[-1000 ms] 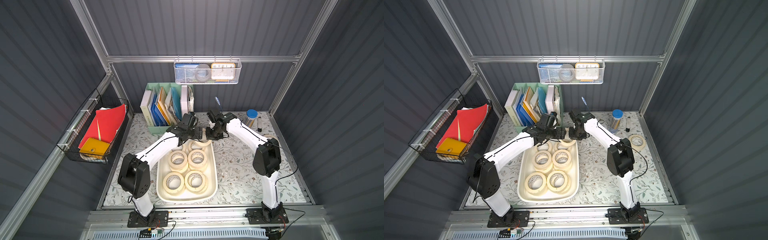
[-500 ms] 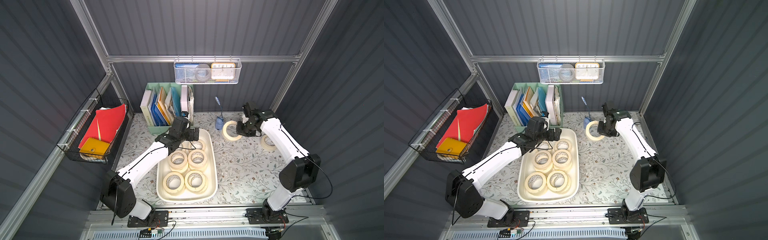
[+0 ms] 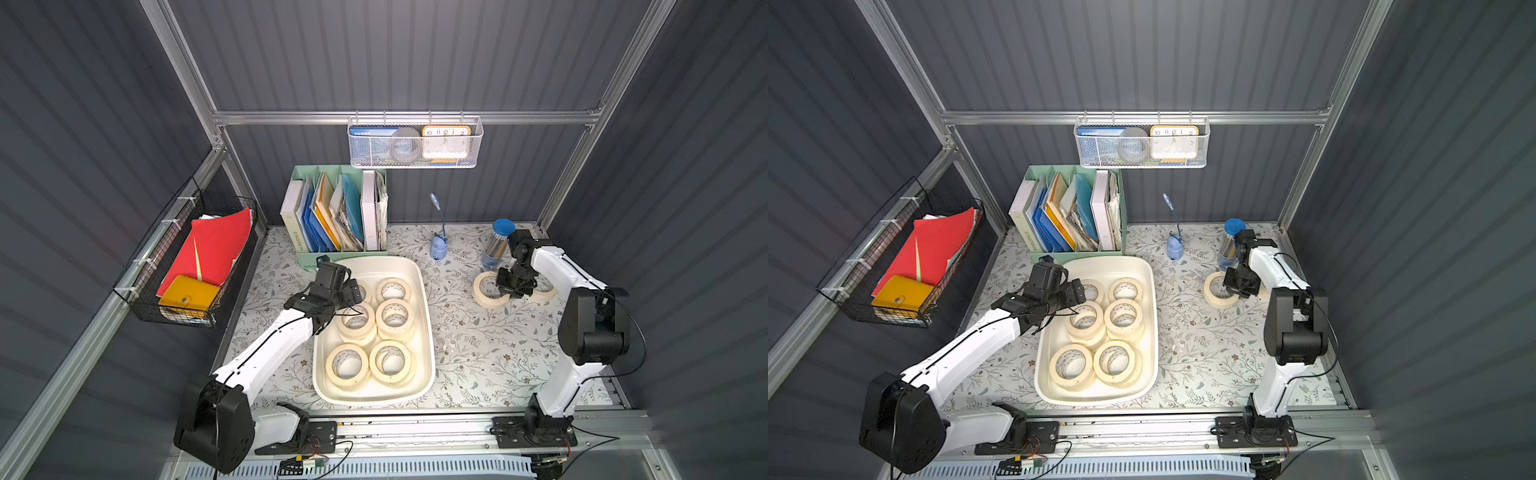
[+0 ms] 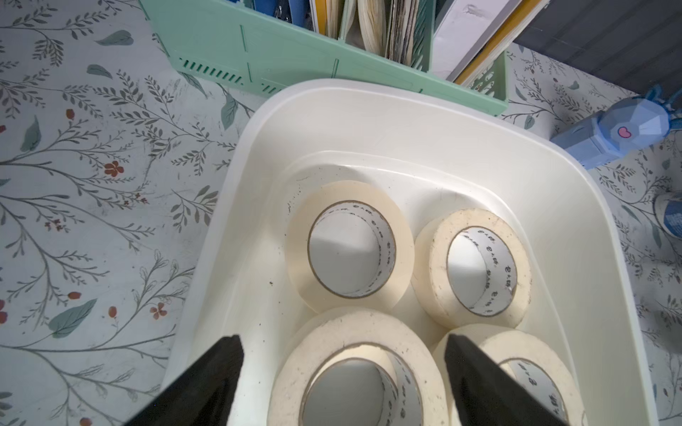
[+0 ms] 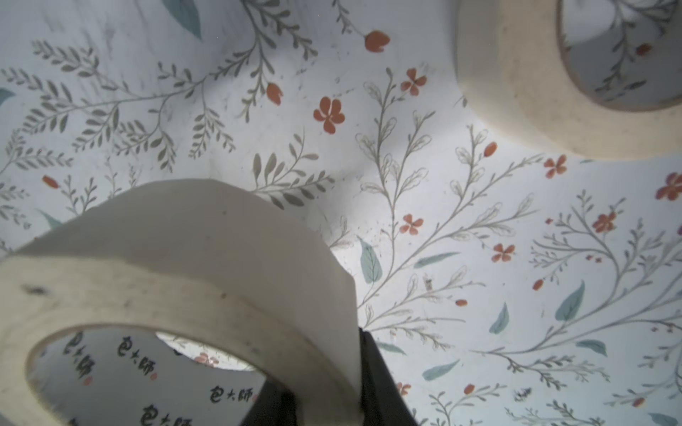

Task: Take out the art tape in the storage box
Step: Place the art tape at the center of the board, then pick up the art tape from the storage box.

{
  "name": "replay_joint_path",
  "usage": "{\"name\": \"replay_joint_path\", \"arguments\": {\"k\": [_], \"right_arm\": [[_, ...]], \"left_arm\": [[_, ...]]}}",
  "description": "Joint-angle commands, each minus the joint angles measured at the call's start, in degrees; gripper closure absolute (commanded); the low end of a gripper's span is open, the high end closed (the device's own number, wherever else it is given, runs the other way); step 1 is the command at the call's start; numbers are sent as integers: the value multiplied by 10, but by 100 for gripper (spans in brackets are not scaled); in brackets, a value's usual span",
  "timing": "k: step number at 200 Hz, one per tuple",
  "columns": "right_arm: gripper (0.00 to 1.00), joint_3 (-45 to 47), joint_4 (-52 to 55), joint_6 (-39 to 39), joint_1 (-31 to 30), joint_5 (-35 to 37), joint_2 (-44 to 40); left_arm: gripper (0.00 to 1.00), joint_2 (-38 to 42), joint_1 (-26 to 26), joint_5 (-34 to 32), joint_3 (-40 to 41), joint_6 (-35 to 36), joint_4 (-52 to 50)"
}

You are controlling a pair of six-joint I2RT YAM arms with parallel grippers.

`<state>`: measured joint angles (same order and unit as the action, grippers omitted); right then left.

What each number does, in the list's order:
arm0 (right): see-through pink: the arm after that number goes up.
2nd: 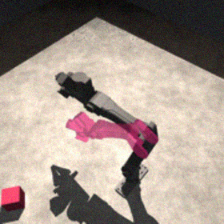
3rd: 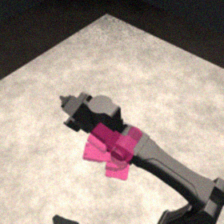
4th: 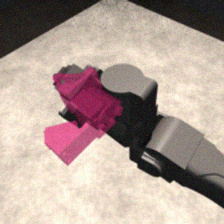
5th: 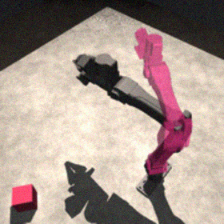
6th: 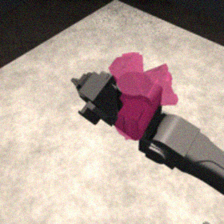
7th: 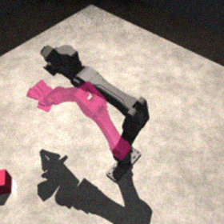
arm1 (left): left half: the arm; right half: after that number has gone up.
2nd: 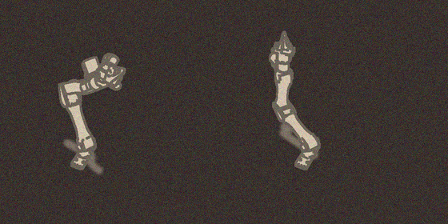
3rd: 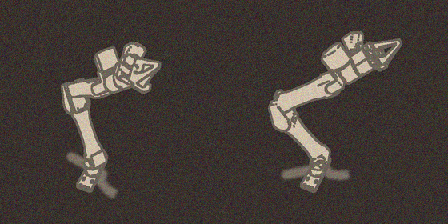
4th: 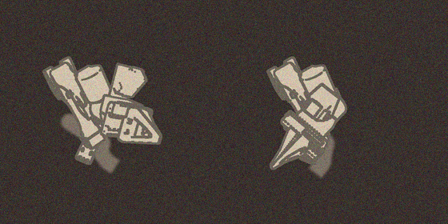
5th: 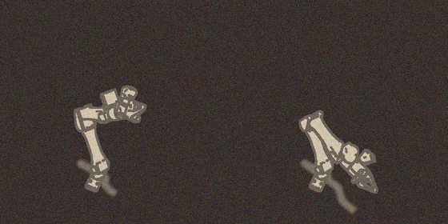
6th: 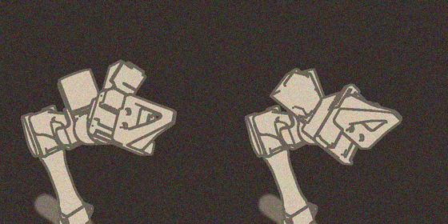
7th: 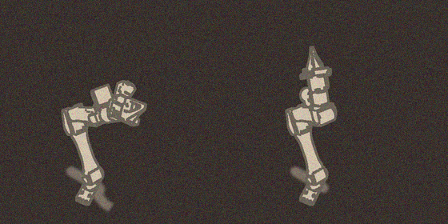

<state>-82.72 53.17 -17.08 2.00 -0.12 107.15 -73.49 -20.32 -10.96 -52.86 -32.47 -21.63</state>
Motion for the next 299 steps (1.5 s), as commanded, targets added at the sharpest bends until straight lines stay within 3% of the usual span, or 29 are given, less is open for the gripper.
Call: {"name": "replay_joint_path", "arguments": {"k": [1, 51, 132, 152, 159, 171, 203, 236, 299], "right_arm": [[100, -25, -39, 5, 20, -14, 28], [100, -75, -39, 10, 58, -6, 115], [100, -89, -50, 16, 91, 7, 144], [47, -85, -49, 21, 91, -10, 131], [36, -83, -49, 23, 90, -18, 123], [29, -75, -51, 26, 88, -30, 102], [27, -30, -48, 23, 46, -60, 9], [27, 3, -9, 14, -45, -59, -75], [27, 25, 41, -30, -190, -69, -149]], "left_arm": [[9, -3, -1, 22, 15, -27, 0], [9, -10, 1, 15, 22, -31, -4], [8, -17, 1, -15, 5, -17, -60], [7, -23, 1, -17, -2, -14, -75], [7, -25, 1, -17, -5, -13, -81], [7, -28, 1, -16, -8, -12, -87], [8, -36, 1, -6, -2, -14, -94], [13, -42, 1, 29, 25, -27, -74], [24, -83, 1, 37, 42, -30, -46]]}}
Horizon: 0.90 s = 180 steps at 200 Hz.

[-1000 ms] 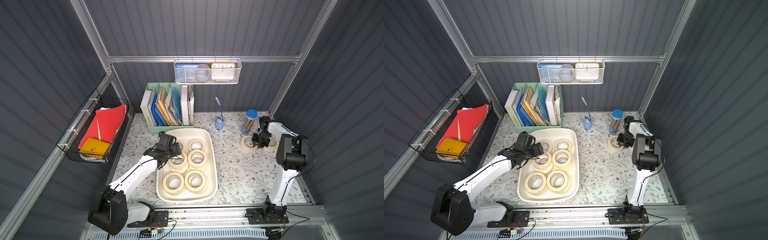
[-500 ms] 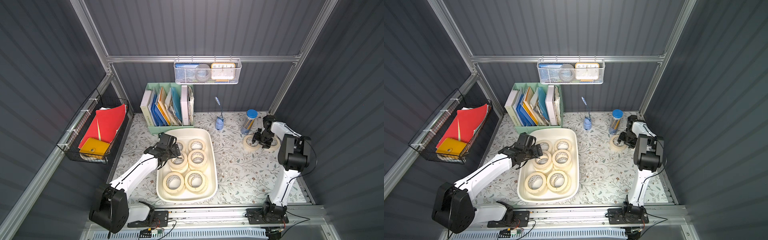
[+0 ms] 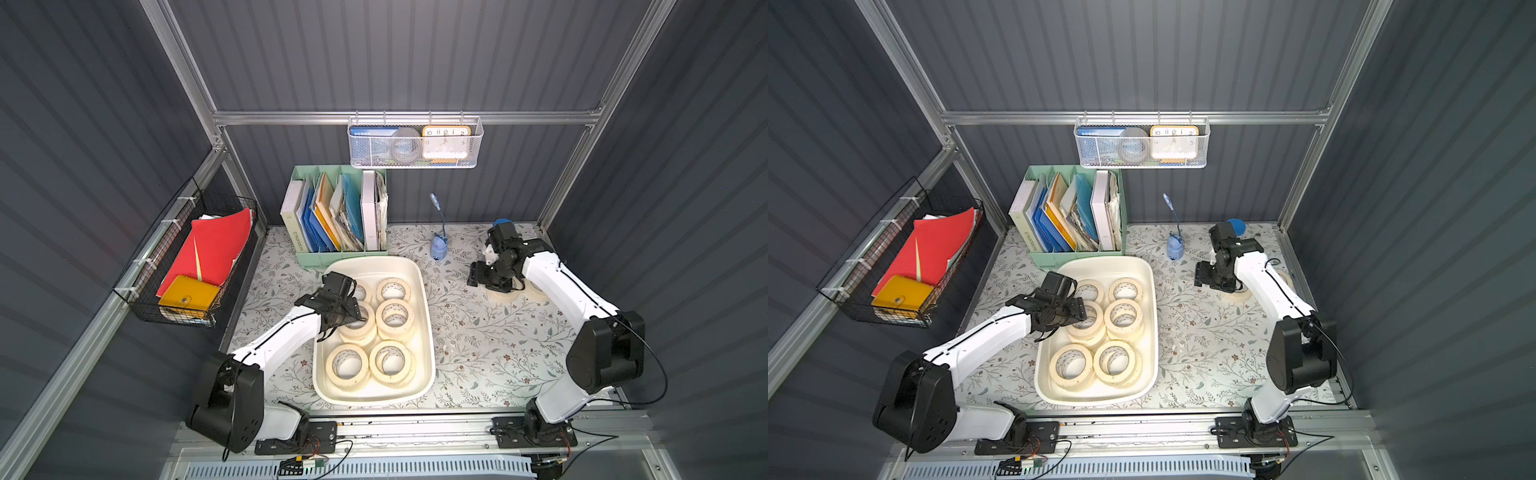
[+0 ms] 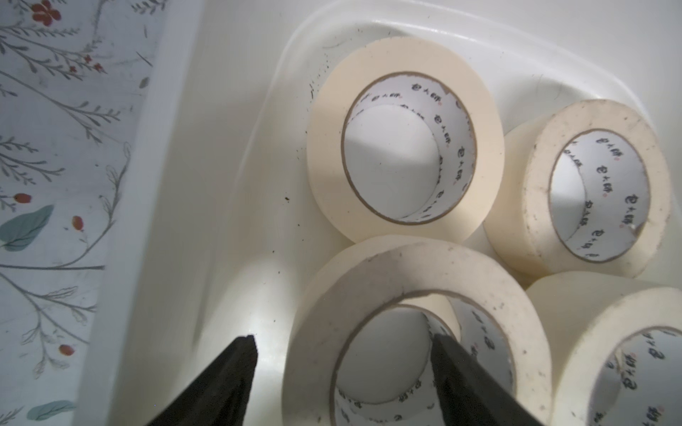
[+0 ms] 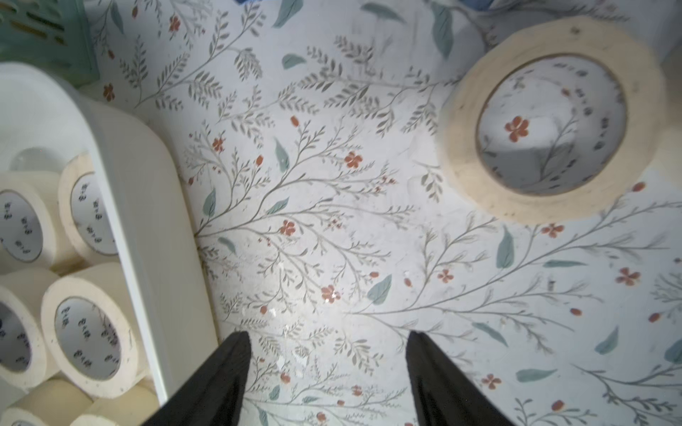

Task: Take out the art tape in the storage box
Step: Pick up the art tape from the storage box.

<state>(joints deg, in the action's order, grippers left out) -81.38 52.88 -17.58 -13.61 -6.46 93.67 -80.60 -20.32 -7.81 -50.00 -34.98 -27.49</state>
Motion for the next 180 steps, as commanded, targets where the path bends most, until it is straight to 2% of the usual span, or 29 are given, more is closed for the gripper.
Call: {"name": "replay_joint_path", "arguments": {"k": [1, 16, 41, 61, 82, 122, 157, 180], "right_arm": [[27, 12, 44, -25, -36, -6, -15], [27, 17, 50, -36, -60, -8, -27], [27, 23, 56, -54, -95, -9, -42], [27, 21, 58, -63, -122, -8, -43], [27, 8, 63, -68, -146, -7, -38], [28, -71, 69, -69, -195, -5, -8], [28, -162, 62, -69, -236, -21, 35], [28, -193, 17, -81, -244, -47, 64]], "left_arm": [[25, -12, 1, 5, 14, -5, 14], [32, -17, 1, 3, 20, -7, 22], [54, -23, 1, 0, 20, -9, 26], [68, -24, 1, -9, 10, -5, 21], [77, -24, 1, -24, -10, 7, 6], [78, -31, 1, -68, -99, 49, -28], [78, -56, -5, -44, -159, 78, -14], [77, -81, -27, -37, -188, 82, -2]]}}
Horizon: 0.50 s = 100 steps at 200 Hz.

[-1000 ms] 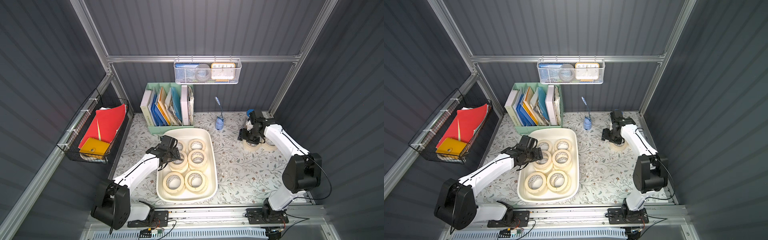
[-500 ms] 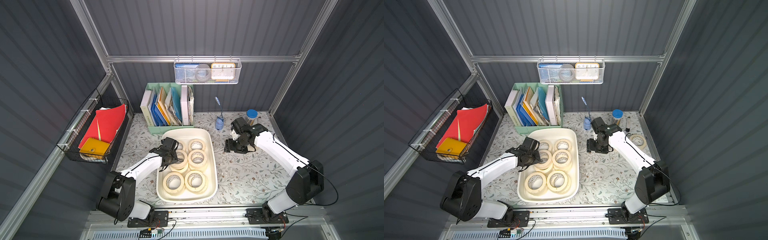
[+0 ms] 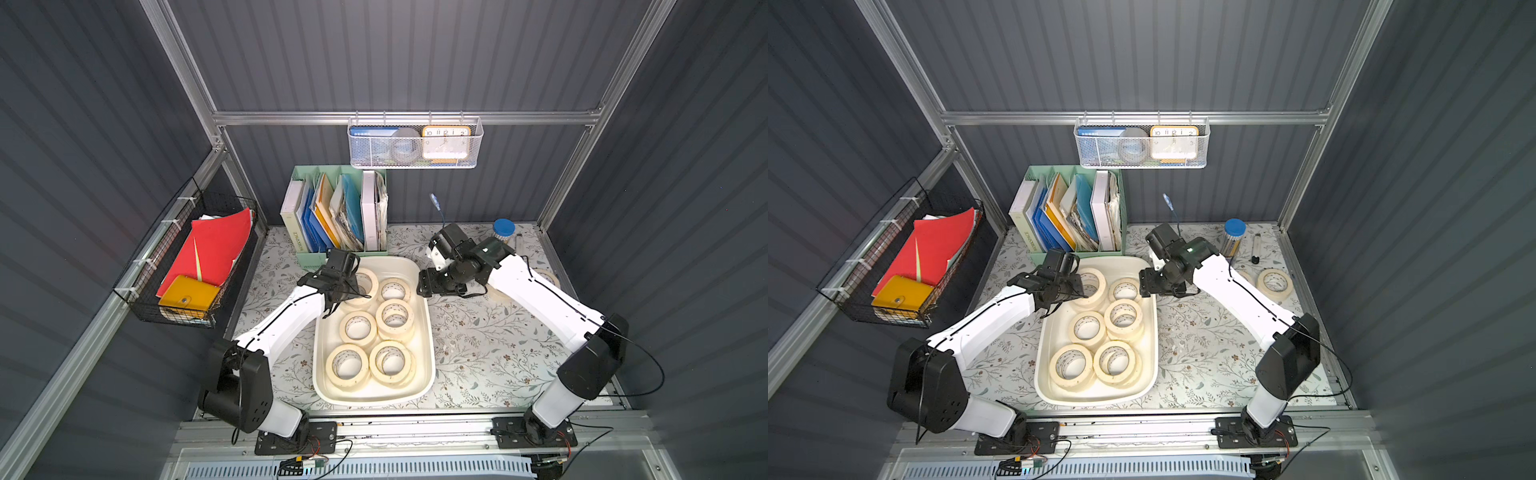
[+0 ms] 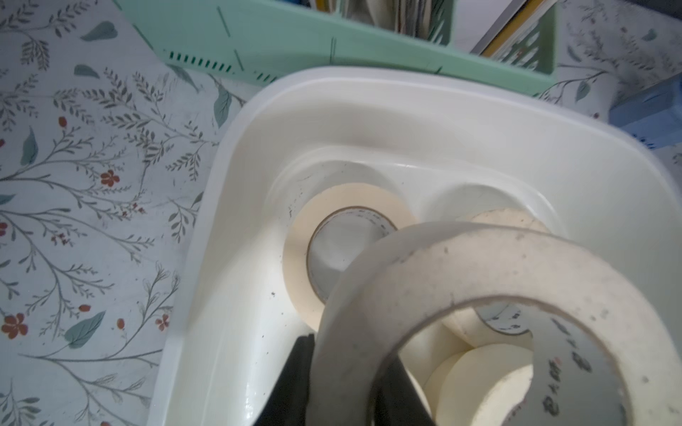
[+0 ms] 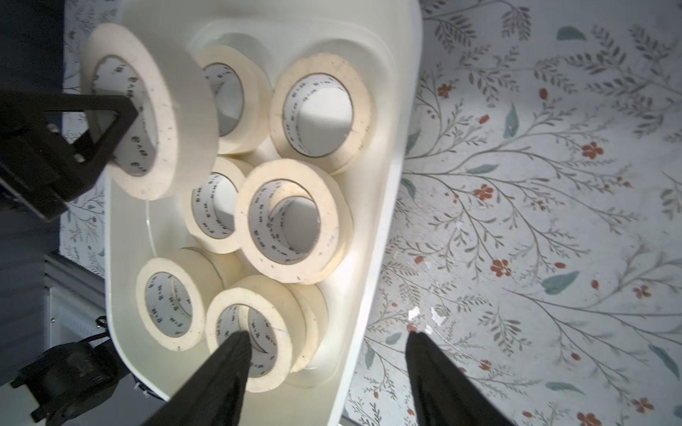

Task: Take out the art tape in the storage box
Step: Pick up the art tape from the storage box.

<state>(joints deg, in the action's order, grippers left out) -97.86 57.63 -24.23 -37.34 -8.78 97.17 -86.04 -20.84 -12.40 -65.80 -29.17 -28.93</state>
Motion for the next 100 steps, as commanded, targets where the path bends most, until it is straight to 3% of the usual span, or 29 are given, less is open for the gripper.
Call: {"name": "replay_joint_path", "arguments": {"k": [1, 50, 100], "right_arm": [[28, -29, -32, -15, -7, -24, 31], [28, -75, -60, -20, -12, -34, 107], [29, -86, -67, -18, -12, -38, 155]], "left_arm": [[77, -28, -23, 9, -32, 24, 12], [73, -60, -69, 14, -72, 17, 30], [73, -62, -83, 22, -77, 5, 45]]}}
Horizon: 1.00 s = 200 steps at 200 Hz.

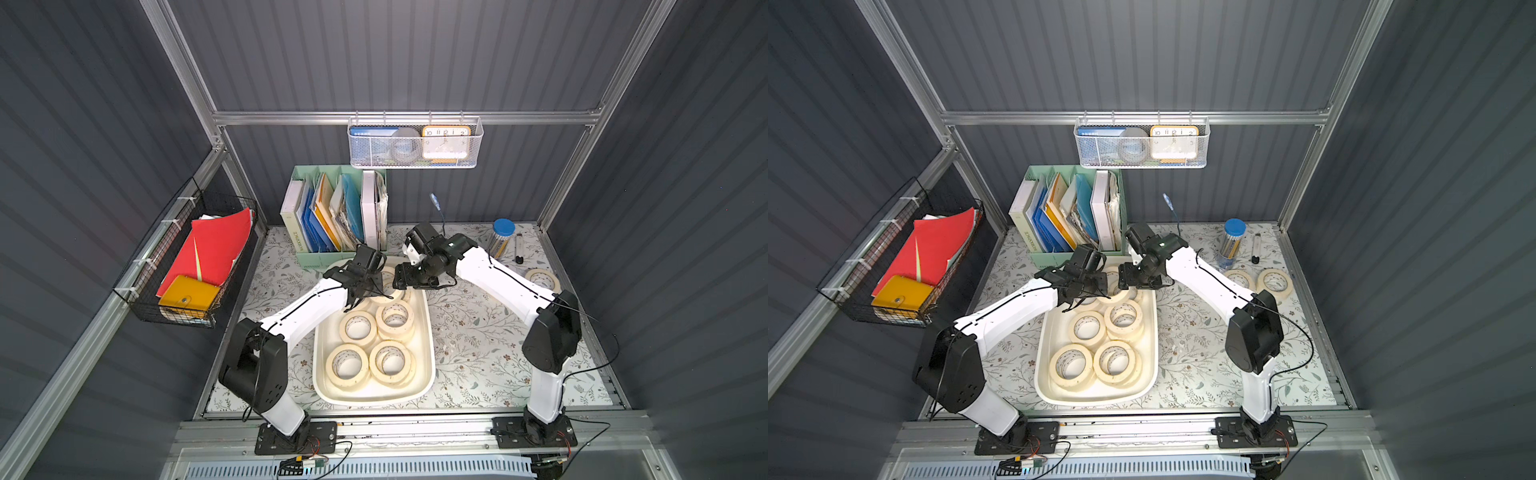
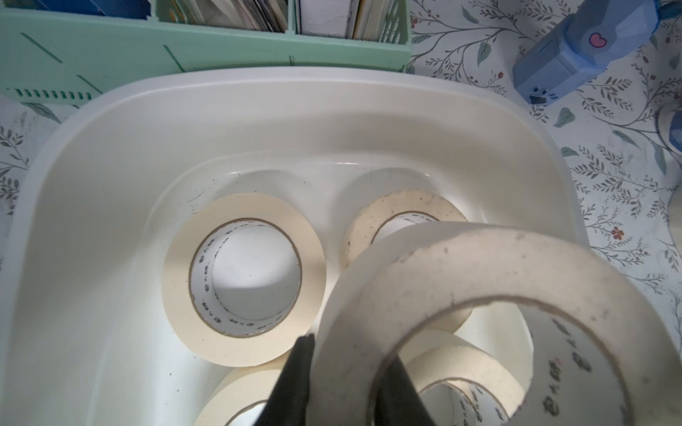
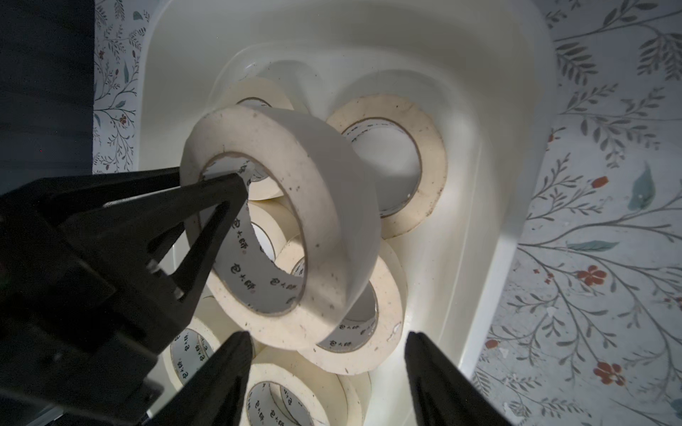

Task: Take out the art tape in the storage box
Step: Pick up the art tape from the storage box.

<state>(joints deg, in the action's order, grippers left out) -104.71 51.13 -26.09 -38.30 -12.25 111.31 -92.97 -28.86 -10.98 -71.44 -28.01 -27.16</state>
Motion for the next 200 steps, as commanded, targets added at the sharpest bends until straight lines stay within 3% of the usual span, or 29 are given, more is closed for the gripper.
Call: {"name": "replay_joint_path", "arguments": {"k": [1, 13, 29, 75, 108, 116, 124, 137, 156, 176, 200], "right_arm": [[30, -17, -2, 0, -2, -3, 15], [31, -16, -5, 0, -2, 1, 20], [42, -13, -15, -2, -2, 9, 20], [100, -10, -20, -2, 8, 21, 20], [100, -15, -16, 3, 19, 28, 12], [100, -20, -13, 3, 22, 28, 10], [100, -24, -6, 6, 25, 29, 9], [100, -24, 0, 8, 32, 34, 0], [100, -24, 15, 9, 48, 29, -14], [100, -7, 25, 11, 74, 28, -41], [100, 22, 45, 21, 121, 38, -84]], "left_arm": [[73, 8, -4, 8, -21, -7, 28], [73, 9, -7, 14, -23, -10, 30], [73, 11, -14, 17, -23, -16, 32], [72, 42, -21, 80, -17, -45, 67], [71, 57, -25, 97, -23, -47, 66], [67, 56, -25, 99, -23, -43, 62], [57, 55, -25, 102, -23, -39, 58], [29, 58, -26, 105, -18, -33, 62], [1, 73, -25, 105, -9, -18, 80], [0, 99, -25, 107, -1, -9, 86], [0, 131, -24, 59, 3, -9, 69]]}}
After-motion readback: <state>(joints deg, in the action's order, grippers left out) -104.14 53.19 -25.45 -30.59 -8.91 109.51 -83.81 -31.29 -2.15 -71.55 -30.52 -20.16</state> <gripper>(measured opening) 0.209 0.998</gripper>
